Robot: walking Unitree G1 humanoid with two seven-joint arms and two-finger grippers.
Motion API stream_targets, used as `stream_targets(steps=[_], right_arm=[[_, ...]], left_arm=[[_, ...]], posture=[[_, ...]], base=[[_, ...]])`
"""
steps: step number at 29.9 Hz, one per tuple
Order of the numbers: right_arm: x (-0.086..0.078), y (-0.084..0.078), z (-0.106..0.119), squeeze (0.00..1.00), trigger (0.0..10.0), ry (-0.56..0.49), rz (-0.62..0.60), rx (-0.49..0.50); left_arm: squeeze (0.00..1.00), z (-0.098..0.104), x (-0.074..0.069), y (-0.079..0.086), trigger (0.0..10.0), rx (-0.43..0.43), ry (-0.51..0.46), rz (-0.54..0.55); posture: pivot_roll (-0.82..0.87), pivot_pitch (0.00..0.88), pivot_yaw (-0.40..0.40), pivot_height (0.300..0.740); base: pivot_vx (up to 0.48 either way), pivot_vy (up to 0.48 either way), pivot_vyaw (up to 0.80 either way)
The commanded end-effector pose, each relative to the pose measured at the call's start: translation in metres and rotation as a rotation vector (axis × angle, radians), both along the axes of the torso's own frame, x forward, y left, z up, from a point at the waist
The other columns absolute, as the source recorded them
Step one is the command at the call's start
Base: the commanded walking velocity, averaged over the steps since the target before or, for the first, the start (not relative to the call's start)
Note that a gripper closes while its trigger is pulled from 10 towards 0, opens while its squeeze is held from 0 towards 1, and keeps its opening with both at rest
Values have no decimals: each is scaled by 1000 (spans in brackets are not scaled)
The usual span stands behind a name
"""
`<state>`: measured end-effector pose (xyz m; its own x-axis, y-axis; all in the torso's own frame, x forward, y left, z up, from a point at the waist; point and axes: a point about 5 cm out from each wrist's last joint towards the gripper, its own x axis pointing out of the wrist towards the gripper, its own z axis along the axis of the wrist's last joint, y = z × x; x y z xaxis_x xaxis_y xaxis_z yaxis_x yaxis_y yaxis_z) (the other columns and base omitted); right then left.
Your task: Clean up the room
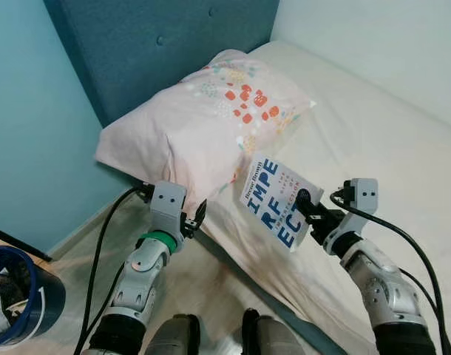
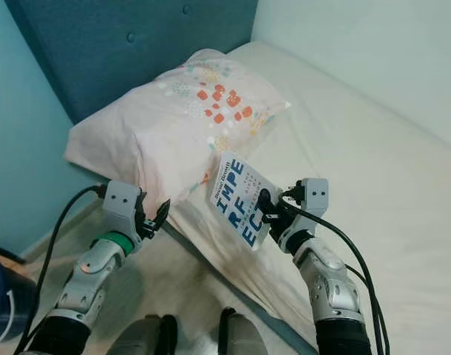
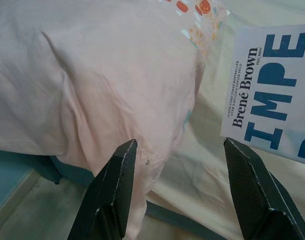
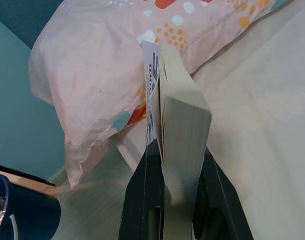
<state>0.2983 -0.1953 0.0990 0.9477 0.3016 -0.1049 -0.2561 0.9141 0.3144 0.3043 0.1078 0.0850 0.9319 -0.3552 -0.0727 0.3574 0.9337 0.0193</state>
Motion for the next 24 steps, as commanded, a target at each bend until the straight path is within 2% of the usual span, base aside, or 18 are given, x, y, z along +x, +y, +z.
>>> stream_targets(steps=[1, 8, 24], right_arm=[[-2, -6, 6, 0, 10000, -35, -29, 15], [1, -9, 11, 0, 10000, -49, -64, 37], [7, -8, 17, 0, 10000, -58, -60, 30]], left_arm=[[0, -6, -4, -1, 10000, 21, 23, -17], [0, 0, 2, -1, 10000, -5, 24, 16], [0, 3, -2, -1, 10000, -18, 14, 13]], posture=[[-9, 200, 32, 674], [-5, 223, 46, 644], [2, 236, 33, 644]], base=[[0, 0, 0], [0, 0, 0], [0, 0, 0]])
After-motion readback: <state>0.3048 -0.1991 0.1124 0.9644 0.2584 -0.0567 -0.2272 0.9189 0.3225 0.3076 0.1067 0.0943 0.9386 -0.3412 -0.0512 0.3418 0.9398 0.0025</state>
